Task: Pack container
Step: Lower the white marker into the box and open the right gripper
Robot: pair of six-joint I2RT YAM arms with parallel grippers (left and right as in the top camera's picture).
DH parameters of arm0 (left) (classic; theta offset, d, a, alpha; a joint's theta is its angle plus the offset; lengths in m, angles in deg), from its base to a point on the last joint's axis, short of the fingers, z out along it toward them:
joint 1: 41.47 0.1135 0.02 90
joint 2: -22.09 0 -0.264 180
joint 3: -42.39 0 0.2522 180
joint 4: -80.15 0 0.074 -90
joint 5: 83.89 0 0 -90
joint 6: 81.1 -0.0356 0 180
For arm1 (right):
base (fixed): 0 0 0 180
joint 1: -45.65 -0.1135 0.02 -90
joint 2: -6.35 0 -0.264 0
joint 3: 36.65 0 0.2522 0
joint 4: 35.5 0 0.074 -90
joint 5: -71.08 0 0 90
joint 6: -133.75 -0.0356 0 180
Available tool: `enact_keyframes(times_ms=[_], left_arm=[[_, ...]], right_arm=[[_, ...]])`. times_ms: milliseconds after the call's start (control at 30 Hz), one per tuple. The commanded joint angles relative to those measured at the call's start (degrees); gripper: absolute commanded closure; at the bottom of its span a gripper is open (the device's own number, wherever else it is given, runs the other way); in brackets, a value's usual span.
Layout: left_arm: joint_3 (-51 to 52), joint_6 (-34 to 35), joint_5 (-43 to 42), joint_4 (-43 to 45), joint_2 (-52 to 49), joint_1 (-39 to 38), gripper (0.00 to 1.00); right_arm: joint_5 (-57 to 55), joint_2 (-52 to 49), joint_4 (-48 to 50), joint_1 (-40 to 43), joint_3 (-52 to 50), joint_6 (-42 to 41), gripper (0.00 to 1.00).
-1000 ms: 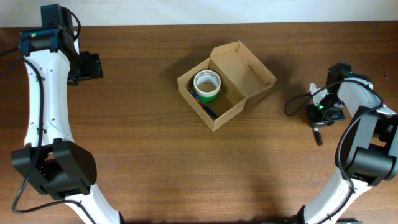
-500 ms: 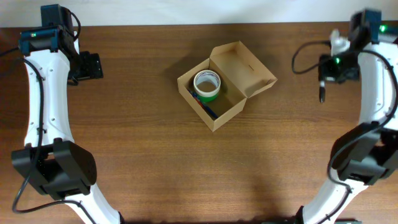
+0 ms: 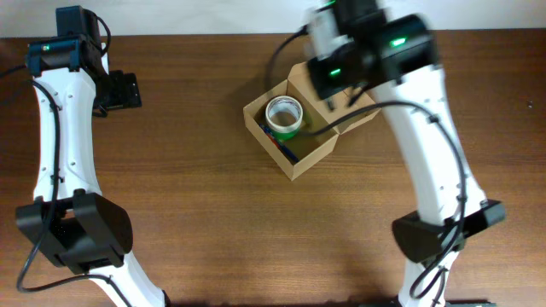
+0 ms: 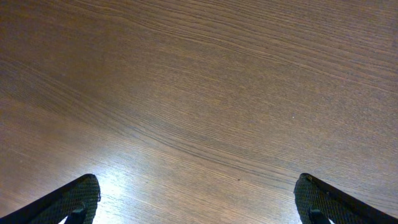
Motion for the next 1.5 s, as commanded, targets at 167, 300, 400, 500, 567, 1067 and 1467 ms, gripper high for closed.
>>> enact_keyframes(times_ms=[167,300,400,500,567,1067,1467], left_arm=[[0.17,-0.26,-0.39,0.13,-0.61,0.44,0.00],[0.17,-0.26,-0.39,0.11,-0.61,0.44,0.00],[0.17,-0.26,-0.42,0.13,-0.61,0.44,0.00],[0.17,-0.26,-0.42,0.11,-0.61,0.44,0.00],[0.17,-0.26,-0.42,0.13,-0.61,0.44,0.00],[0.17,-0.26,-0.42,0.11,-0.61,0.44,0.00],[0.17,-0.26,-0.42,0.13,-0.61,0.44,0.00]], right_arm=[[-4.46,-7.72,1.86,-4.46,-0.31,-1.97,0.96],[-3.78,-12.48,0.74,-4.31,-0.31,-2.08,0.96],[-1.75,-15.50,0.07,-4.46,-0.31,-2.05,0.96],[-1.05,-17.59,-0.09,-4.50,-0.31,-1.97,0.96],[-1.05,-18.47,-0.07,-4.52,-0.31,-1.84,0.96],[1.84,-20.24,2.12,-5.53,-7.15,-0.50,0.96],[3.72,-20.24,4.39,-6.69,-11.37,-0.02,0.96]])
